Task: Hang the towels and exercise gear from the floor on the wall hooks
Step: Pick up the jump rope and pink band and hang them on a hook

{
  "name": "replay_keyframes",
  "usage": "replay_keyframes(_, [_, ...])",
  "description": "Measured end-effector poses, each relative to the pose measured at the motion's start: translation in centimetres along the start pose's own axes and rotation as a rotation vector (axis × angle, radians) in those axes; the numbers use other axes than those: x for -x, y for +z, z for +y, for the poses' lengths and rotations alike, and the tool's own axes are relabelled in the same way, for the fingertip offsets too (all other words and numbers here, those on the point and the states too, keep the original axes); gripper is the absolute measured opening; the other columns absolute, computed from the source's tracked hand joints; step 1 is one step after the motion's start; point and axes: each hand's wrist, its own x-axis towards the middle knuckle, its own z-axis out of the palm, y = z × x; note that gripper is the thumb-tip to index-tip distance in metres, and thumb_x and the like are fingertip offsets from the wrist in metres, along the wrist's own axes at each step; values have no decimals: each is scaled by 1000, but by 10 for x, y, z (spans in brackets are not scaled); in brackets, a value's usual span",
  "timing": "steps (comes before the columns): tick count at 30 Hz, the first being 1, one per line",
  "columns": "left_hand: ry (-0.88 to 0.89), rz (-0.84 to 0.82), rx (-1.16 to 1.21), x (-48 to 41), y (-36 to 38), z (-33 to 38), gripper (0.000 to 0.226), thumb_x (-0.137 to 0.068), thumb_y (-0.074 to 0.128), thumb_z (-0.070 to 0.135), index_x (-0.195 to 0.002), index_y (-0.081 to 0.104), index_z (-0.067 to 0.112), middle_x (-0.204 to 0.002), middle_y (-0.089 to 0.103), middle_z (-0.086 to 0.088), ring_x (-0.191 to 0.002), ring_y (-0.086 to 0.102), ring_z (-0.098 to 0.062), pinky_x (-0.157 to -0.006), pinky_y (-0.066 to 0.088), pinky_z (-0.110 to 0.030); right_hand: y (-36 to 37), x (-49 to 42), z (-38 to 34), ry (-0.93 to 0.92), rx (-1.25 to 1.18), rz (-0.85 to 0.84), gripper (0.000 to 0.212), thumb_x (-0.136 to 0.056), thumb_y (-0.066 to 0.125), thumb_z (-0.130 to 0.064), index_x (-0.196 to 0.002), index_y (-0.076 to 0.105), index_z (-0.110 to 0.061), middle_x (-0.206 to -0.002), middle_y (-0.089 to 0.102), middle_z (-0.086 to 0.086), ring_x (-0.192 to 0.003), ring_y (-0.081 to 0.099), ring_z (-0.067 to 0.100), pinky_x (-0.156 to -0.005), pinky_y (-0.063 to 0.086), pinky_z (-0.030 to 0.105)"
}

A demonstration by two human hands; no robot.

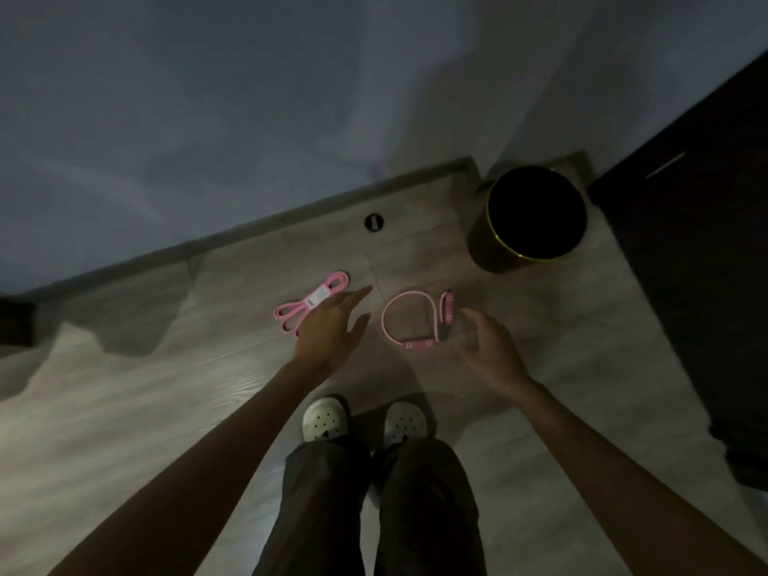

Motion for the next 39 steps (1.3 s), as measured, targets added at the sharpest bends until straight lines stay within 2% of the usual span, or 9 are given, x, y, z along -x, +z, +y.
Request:
replay_keyframes(6, [-52, 19, -12, -61, 130, -117, 54, -93, 54, 24, -143, 34, 23, -147, 41, -10, -125, 49, -27, -99, 44, -41, 130, -95, 100, 24, 27, -73, 65, -71, 78, -22, -128, 47, -20, -125, 58, 9, -113, 56, 28, -88, 51, 35])
replay_keyframes(12, [-86, -19, -148, -124, 251, -229, 69, -89, 61, 30, -148, 25, 26, -155, 24, -12, -137, 32, -34, -104, 38, -51, 239, -180, 189, -12, 67, 1, 98, -64, 82, -28, -144, 25, -29, -143, 43, 6, -129, 44, 27, -104, 43, 44])
replay_keyframes(18, [-189, 41, -221, -183, 311, -308, 75, -91, 54, 41, -149, 7, 37, -159, -4, -11, -145, -1, -37, -112, 9, -65, 285, -221, 233, -118, 316, -14, 88, -70, 77, -23, -144, 28, -32, -146, 38, 12, -132, 35, 34, -106, 33, 40])
replay_keyframes(22, [-210, 109, -243, -196, 330, -331, 71, -91, 52, 42, -147, 9, 38, -156, 7, -16, -141, 12, -41, -111, 12, -66, 302, -236, 240, -238, 305, -85, 74, -71, 78, -30, -136, 43, -31, -117, 60, 6, -108, 57, 24, -93, 46, 35])
replay_keyframes(25, [-177, 188, -272, -198, 339, -341, 65, -92, 50, 42, -146, 13, 39, -150, 19, -19, -133, 25, -43, -109, 20, -62, 310, -245, 238, -291, 314, -177, 46, -78, 73, -25, -121, 56, -25, -103, 63, 1, -97, 58, 15, -88, 50, 35])
replay_keyframes(28, [-169, 193, -293, -198, 334, -350, 61, -94, 50, 36, -146, 18, 38, -143, 30, -23, -126, 35, -44, -106, 29, -58, 313, -247, 233, -321, 321, -207, 26, -81, 69, -21, -105, 61, -24, -104, 62, -2, -100, 59, 15, -90, 49, 34])
replay_keyframes(33, [-123, 126, -361, -198, 321, -355, 69, -92, 54, 27, -146, 13, 40, -134, 37, -24, -116, 44, -41, -96, 41, -55, 308, -248, 213, -323, 303, -151, 23, -89, 58, -17, -111, 51, -18, -119, 52, 4, -101, 57, 16, -91, 50, 35])
replay_keyframes(36, [-103, 81, -300, -198, 313, -349, 74, -92, 55, 29, -145, 6, 44, -135, 34, -24, -118, 43, -42, -95, 41, -58, 299, -250, 193, -361, 267, -99, 22, -91, 55, -15, -112, 48, -17, -120, 49, 5, -96, 56, 14, -85, 49, 30])
replay_keyframes(39, [-69, 93, -240, -195, 300, -335, 77, -91, 57, 29, -147, 5, 37, -135, 33, -26, -114, 47, -42, -92, 46, -57, 280, -250, 168, -371, 243, -27, 24, -92, 53, -14, -115, 48, -14, -120, 50, 6, -95, 58, 18, -76, 46, 28])
